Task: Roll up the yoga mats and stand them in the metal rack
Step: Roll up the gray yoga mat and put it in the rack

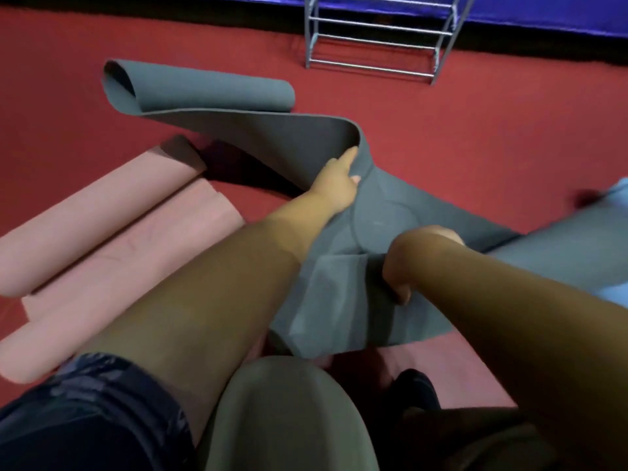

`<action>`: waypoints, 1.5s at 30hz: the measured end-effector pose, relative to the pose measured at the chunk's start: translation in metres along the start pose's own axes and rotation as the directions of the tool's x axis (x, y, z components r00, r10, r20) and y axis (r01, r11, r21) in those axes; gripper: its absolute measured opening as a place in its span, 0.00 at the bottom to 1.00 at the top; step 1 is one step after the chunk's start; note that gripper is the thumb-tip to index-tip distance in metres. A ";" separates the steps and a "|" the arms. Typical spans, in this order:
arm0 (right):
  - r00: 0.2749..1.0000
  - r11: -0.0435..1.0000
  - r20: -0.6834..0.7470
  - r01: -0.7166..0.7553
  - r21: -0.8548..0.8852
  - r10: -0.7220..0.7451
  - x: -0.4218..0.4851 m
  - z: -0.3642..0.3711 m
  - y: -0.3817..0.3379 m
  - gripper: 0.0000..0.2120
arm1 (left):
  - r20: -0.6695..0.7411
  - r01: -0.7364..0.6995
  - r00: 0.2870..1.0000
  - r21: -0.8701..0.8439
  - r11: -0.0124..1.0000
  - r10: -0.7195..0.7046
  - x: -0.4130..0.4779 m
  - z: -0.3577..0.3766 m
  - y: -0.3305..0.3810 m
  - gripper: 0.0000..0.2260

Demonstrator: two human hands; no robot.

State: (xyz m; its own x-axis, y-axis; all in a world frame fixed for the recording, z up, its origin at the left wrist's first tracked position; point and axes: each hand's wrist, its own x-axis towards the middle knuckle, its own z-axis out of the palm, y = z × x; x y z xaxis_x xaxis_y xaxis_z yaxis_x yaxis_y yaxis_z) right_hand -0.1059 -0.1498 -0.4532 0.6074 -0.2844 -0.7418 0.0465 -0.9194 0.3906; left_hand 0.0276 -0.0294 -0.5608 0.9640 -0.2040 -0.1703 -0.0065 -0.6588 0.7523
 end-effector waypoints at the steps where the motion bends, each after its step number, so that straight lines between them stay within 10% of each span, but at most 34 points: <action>1: 1.000 1.000 0.010 0.023 -0.001 -0.023 0.003 0.008 0.006 0.17 | 0.049 -0.044 0.998 0.030 0.999 0.042 -0.002 0.011 0.013 0.29; 10: 0.984 0.983 0.111 0.123 0.134 -0.138 0.019 0.026 0.014 0.19 | 0.171 -0.195 0.968 0.059 0.979 0.183 -0.010 0.022 0.038 0.30; 18: 0.944 0.902 -0.273 0.272 0.336 -0.183 0.010 0.030 -0.025 0.22 | -0.358 0.178 0.921 0.042 0.983 -0.151 -0.012 -0.062 -0.002 0.30; 21: 0.900 0.895 -0.411 0.299 0.330 -0.149 0.005 0.030 -0.031 0.21 | -0.186 0.415 0.910 0.389 0.823 -0.371 -0.021 -0.076 -0.007 0.30; 24: 0.871 0.914 -0.474 0.290 0.283 -0.130 -0.002 0.022 -0.023 0.19 | 0.100 0.284 0.902 0.594 0.753 -0.419 -0.036 -0.078 -0.007 0.22; 29: 0.861 0.934 -0.489 0.279 0.222 -0.140 -0.012 0.011 -0.011 0.19 | 0.424 -0.033 0.838 0.669 0.742 -0.345 -0.069 -0.087 0.029 0.19; 35: 0.812 0.930 -0.563 0.311 0.193 -0.155 -0.037 0.011 -0.001 0.18 | 0.531 0.010 0.695 0.666 0.746 -0.484 -0.110 -0.102 0.079 0.28; 45: 0.786 0.833 -0.464 0.529 0.161 -0.409 -0.105 -0.015 0.075 0.41 | 0.200 -0.098 0.969 0.849 0.518 -0.145 -0.196 -0.130 0.152 0.25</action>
State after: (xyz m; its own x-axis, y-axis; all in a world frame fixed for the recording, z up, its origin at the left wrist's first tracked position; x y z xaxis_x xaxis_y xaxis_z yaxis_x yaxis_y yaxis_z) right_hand -0.1543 -0.1852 -0.3378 0.8260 0.2789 -0.4899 0.2322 -0.9602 -0.1551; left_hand -0.1279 0.0052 -0.3304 0.8818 -0.2473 -0.4017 -0.3237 -0.9366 -0.1339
